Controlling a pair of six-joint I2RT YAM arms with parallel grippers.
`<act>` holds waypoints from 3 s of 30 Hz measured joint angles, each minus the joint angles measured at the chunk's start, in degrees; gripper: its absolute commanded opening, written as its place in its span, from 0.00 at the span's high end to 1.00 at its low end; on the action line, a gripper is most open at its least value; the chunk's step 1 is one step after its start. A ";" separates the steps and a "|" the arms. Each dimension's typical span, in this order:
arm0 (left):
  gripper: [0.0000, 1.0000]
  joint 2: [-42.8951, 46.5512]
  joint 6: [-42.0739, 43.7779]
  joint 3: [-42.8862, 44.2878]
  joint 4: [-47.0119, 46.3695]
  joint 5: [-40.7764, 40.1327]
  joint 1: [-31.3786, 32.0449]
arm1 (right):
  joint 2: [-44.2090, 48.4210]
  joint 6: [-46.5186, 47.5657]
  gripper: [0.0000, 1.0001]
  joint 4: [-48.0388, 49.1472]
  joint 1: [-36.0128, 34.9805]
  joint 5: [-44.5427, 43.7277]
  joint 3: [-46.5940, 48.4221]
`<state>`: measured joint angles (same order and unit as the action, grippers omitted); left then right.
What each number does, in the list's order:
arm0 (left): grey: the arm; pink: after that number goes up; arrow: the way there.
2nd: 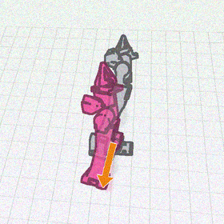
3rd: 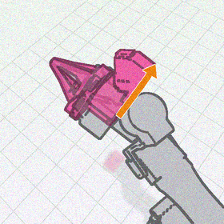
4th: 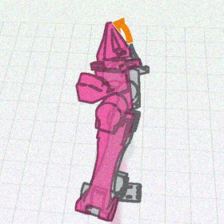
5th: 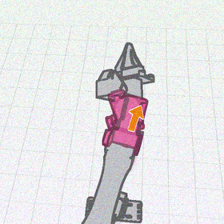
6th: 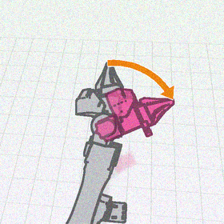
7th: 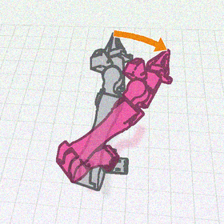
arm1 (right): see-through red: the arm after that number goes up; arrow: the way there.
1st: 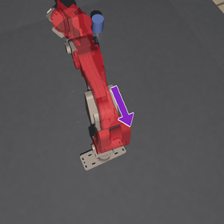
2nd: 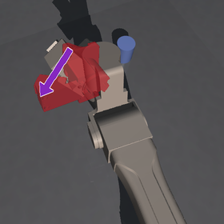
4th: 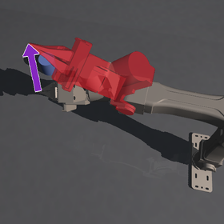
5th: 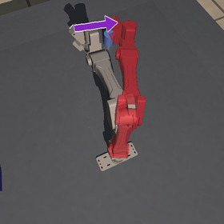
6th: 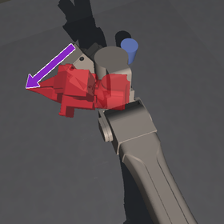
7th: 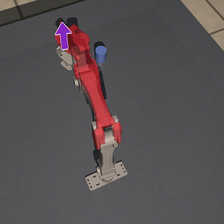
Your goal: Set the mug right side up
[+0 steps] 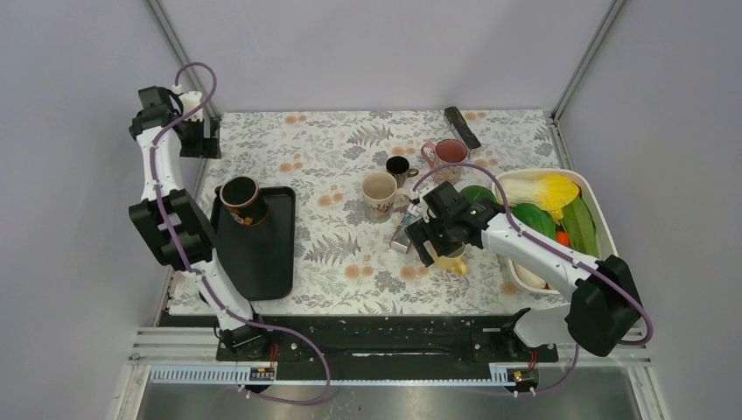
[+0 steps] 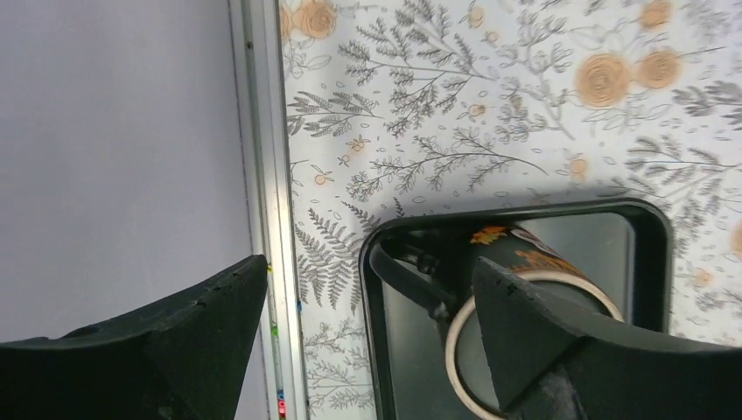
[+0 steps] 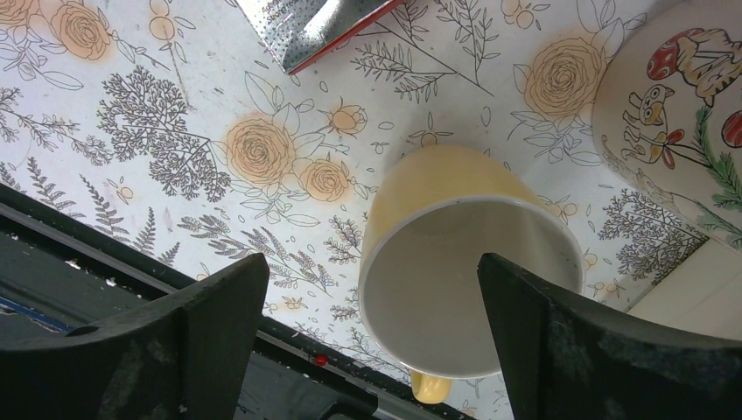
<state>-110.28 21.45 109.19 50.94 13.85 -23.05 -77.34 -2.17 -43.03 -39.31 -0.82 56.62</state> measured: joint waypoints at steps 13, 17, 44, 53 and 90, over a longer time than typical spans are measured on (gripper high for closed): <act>0.14 -10.12 3.02 -3.50 -1.53 -8.37 2.05 | 0.00 0.35 0.01 0.37 0.00 0.07 -0.48; 0.16 -4.44 6.14 -12.33 -2.58 -8.24 1.99 | 0.00 0.39 0.01 0.37 0.00 0.07 -0.52; 0.11 24.72 50.75 -39.58 6.08 8.44 -4.07 | 1.79 0.72 0.01 1.70 0.00 2.03 -1.57; 0.41 17.66 55.21 -39.98 5.35 6.75 0.55 | 1.86 0.87 0.01 1.70 0.00 2.03 -1.60; 1.00 31.28 16.02 -53.09 -9.51 12.11 3.28 | 9.62 1.09 0.01 4.87 0.00 1.70 -2.43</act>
<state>-79.00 37.47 56.10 41.43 25.96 -19.77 -67.72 -1.08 -38.15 -39.31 0.89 54.19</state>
